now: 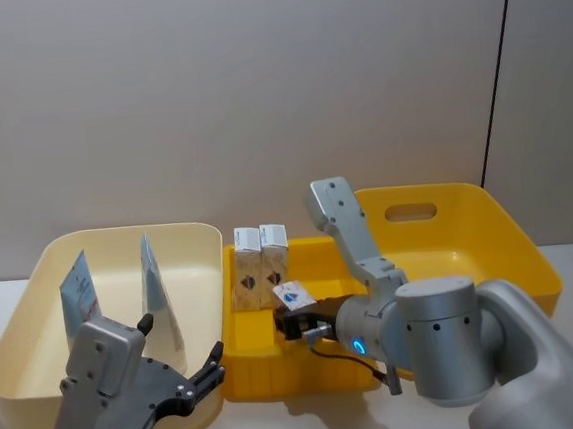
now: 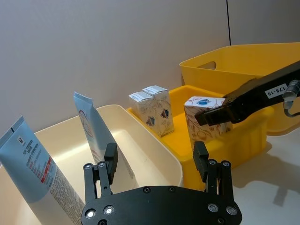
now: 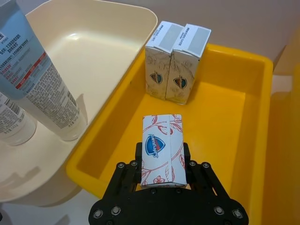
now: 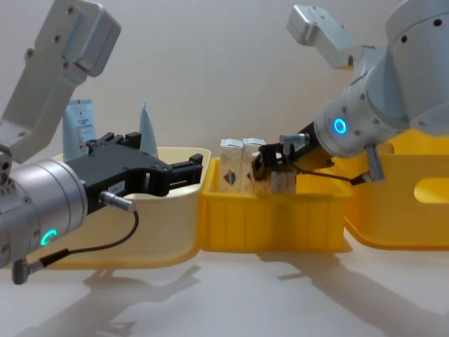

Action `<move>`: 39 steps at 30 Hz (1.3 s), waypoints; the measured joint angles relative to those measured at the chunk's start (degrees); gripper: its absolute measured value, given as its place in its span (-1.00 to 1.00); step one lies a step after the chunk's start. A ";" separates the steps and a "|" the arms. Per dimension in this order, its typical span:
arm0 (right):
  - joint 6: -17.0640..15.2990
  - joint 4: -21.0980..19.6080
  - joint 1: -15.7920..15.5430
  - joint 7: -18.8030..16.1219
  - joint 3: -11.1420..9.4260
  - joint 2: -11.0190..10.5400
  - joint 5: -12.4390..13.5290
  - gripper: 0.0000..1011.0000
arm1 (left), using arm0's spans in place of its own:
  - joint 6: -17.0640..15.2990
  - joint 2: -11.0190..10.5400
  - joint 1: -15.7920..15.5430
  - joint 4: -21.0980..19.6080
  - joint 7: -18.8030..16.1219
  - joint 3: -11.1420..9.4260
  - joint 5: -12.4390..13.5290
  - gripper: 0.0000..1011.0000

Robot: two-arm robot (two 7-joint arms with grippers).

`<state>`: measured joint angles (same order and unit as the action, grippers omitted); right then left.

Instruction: Bimanual collaborative sorting of washing and personal care products

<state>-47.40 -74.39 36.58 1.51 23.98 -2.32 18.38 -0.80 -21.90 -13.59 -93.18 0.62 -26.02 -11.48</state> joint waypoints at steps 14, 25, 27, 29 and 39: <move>3.47 -1.20 2.98 -0.80 3.20 -2.31 -4.17 -0.19 | 0.00 0.00 0.00 0.00 0.00 0.00 0.00 0.98; 6.62 -2.66 6.81 -0.92 3.36 -5.29 -7.38 -0.19 | 0.00 0.00 0.00 0.00 0.00 0.00 0.00 0.99; 7.09 -2.76 7.47 -0.92 3.05 -5.90 -7.82 -0.19 | 0.00 0.01 0.00 0.00 0.00 0.00 0.00 0.98; 7.59 -2.77 8.23 -0.92 2.61 -6.78 -8.29 -0.19 | 0.00 0.00 0.00 0.00 0.00 0.00 0.00 0.98; 8.01 -1.34 11.14 -0.84 -0.18 -10.39 -9.75 -0.19 | 0.00 0.00 0.00 0.00 0.00 0.00 0.00 0.98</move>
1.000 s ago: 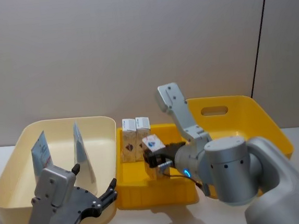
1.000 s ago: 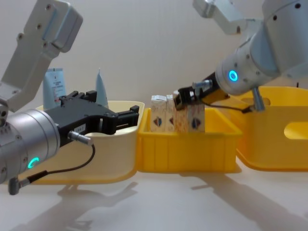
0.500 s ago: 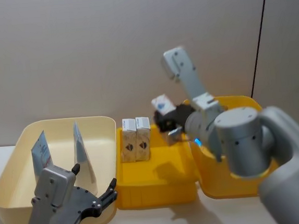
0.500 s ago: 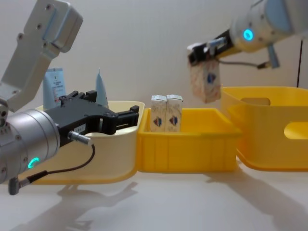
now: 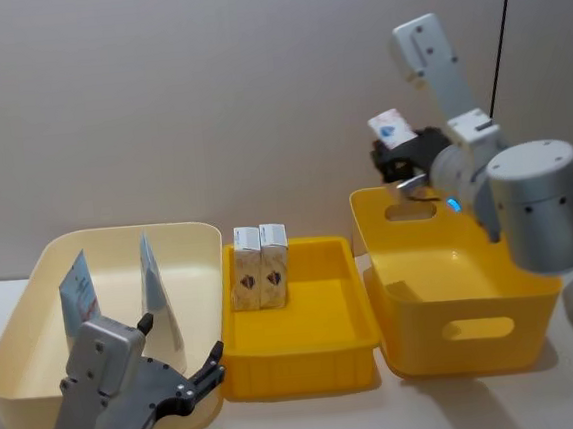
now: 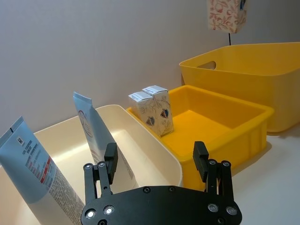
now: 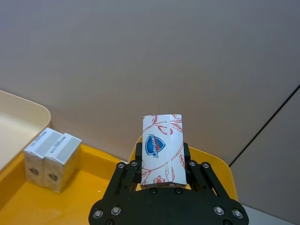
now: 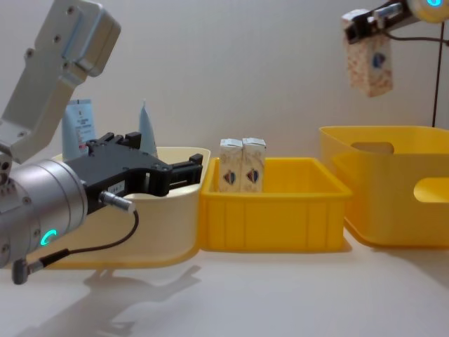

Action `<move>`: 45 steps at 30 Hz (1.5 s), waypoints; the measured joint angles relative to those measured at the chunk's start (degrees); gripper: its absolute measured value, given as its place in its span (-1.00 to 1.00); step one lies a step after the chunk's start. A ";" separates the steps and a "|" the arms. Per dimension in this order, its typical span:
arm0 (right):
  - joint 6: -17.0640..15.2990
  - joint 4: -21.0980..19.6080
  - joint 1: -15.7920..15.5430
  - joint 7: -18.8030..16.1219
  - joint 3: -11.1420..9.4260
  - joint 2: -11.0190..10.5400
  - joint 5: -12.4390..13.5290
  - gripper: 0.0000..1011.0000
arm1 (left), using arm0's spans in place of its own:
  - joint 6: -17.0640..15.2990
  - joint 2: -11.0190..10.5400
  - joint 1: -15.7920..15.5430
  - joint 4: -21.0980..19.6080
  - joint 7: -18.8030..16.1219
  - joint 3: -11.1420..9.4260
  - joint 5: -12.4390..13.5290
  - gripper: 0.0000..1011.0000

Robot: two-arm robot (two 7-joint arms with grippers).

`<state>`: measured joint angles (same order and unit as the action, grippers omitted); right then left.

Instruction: Bimanual collaborative sorting of washing and personal care products

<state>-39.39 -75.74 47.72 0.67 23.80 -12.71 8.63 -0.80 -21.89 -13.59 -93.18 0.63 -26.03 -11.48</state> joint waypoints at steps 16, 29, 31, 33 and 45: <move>-4.65 4.07 2.28 -5.92 -0.37 -2.54 0.82 -0.19 | 0.00 0.00 0.00 0.00 0.00 0.00 0.00 0.98; -7.28 9.55 4.27 -13.89 2.30 -1.96 2.63 0.34 | 0.00 0.00 0.00 0.00 0.00 0.00 0.00 0.99; -7.54 10.31 4.50 -14.81 2.64 -1.81 2.80 0.48 | 0.00 0.00 0.00 0.00 0.00 0.00 0.00 0.99; -7.70 10.85 4.70 -15.52 2.90 -1.68 2.98 0.59 | 0.00 0.00 0.00 0.00 0.00 0.00 0.00 0.98; -8.34 12.73 5.27 -17.99 3.73 -1.27 3.49 0.98 | 0.00 0.00 0.00 0.00 0.00 0.00 0.00 0.99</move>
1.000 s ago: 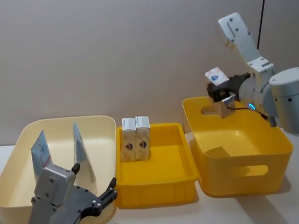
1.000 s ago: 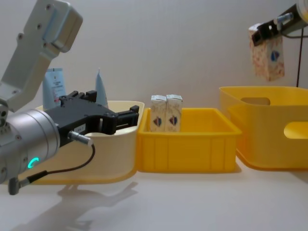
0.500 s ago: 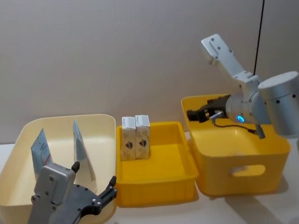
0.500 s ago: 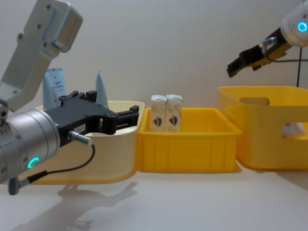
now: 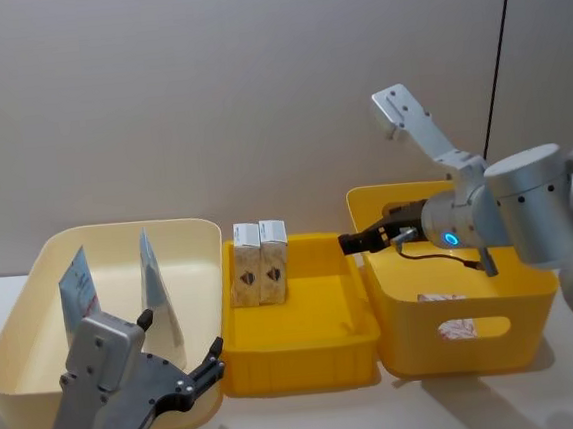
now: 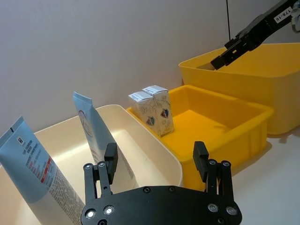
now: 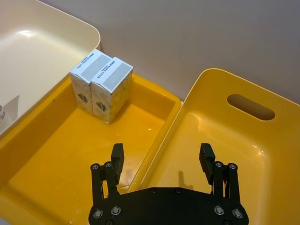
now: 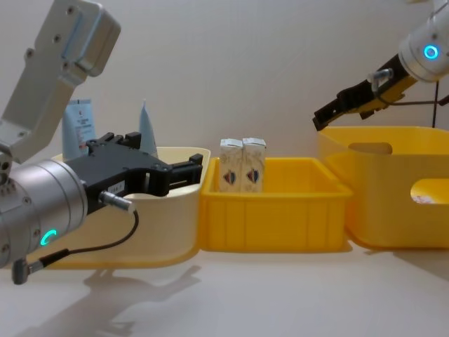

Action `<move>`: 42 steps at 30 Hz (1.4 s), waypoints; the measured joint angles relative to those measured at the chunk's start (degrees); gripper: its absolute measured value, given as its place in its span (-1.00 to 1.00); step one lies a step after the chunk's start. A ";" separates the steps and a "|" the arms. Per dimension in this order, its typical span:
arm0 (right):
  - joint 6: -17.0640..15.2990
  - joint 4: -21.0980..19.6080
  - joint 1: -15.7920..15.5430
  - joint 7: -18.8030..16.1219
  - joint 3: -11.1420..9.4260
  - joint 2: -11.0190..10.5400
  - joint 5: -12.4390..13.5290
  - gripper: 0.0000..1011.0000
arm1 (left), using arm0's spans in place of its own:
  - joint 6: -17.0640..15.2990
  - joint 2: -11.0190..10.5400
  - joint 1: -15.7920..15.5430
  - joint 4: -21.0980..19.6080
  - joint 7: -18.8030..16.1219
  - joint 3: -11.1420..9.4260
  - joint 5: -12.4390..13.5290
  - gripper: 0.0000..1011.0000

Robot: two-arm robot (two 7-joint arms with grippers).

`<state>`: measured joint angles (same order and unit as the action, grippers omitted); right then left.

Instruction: Bimanual collaborative sorting of washing and personal care products

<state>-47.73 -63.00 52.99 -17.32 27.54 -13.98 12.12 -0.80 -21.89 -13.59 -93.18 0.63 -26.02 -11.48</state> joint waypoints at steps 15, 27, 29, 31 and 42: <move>-0.22 0.73 0.23 -0.96 0.37 0.14 0.19 0.98 | -0.06 -0.38 0.17 -0.92 0.09 0.29 0.20 0.98; -0.31 0.95 0.29 -1.28 0.45 0.20 0.27 0.98 | -2.79 -4.28 2.78 -8.01 0.48 3.26 0.63 0.98; -0.31 0.96 0.30 -1.30 0.46 0.21 0.27 0.98 | -3.22 -4.98 3.51 -9.12 0.48 4.07 0.53 0.98; -0.31 0.98 0.30 -1.31 0.47 0.22 0.27 0.98 | -3.49 -5.51 4.13 -9.98 0.47 4.76 0.33 0.98; -0.31 1.05 0.32 -1.37 0.50 0.22 0.27 0.98 | -4.34 -7.54 7.41 -11.16 2.30 9.50 -4.02 0.98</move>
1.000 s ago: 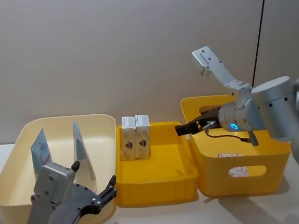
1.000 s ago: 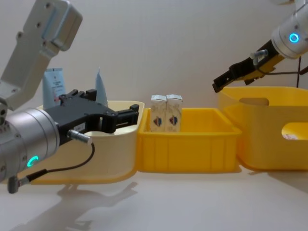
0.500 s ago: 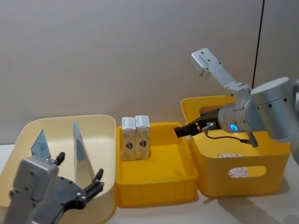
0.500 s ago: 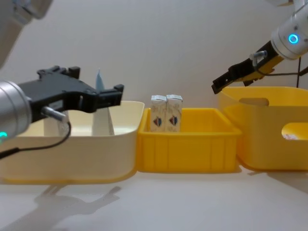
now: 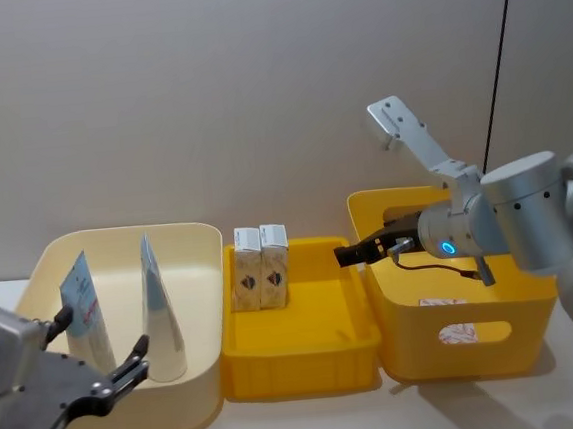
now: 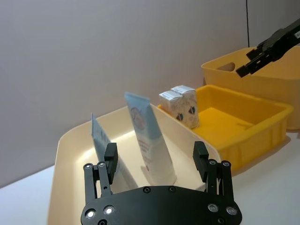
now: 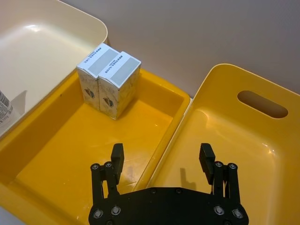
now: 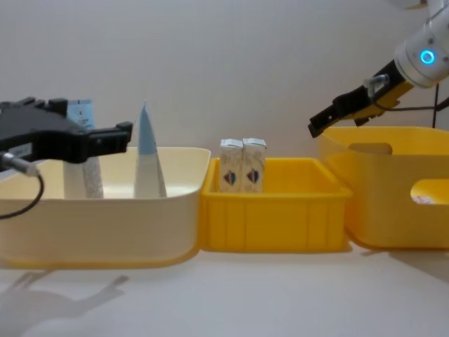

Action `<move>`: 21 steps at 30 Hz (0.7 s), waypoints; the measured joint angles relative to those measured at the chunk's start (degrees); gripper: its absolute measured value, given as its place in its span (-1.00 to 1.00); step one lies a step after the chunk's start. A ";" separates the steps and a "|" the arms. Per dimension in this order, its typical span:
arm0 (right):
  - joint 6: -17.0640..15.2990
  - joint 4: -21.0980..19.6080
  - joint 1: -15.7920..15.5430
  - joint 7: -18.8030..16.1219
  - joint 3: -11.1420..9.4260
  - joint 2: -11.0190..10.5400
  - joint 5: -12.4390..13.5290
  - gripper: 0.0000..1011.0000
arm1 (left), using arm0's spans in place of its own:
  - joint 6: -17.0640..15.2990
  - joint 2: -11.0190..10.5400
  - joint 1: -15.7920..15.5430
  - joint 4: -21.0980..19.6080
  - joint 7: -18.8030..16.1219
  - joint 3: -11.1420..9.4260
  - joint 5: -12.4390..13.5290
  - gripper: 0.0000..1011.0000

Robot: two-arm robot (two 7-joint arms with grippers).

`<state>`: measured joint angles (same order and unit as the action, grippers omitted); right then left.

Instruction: Bimanual collaborative sorting of washing and personal care products

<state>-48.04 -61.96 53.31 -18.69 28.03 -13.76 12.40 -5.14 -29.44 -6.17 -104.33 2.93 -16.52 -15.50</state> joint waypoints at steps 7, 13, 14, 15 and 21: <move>0.00 0.02 0.00 -0.05 0.00 0.00 -0.01 0.98 | 0.48 -0.50 0.45 3.13 2.58 2.60 -3.41 0.98; 0.00 0.02 0.00 -0.05 -0.01 0.00 -0.01 0.98 | 0.95 -0.75 -0.08 5.83 4.55 4.01 -5.31 0.99; 0.00 0.02 0.00 -0.05 -0.01 0.00 -0.01 0.98 | 1.07 -0.78 -0.34 6.59 5.07 4.29 -5.78 0.98; 0.00 0.02 0.00 -0.06 -0.01 0.00 -0.01 0.98 | 1.11 -0.79 -0.51 6.97 5.43 4.40 -5.98 0.98; 0.00 0.01 0.00 -0.06 -0.01 0.00 -0.01 0.98 | 1.32 -0.76 -2.76 10.48 8.06 4.86 -7.16 0.98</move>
<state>-48.03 -61.94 53.31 -18.74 28.03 -13.76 12.39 -3.82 -30.20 -8.93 -93.86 10.99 -11.66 -22.66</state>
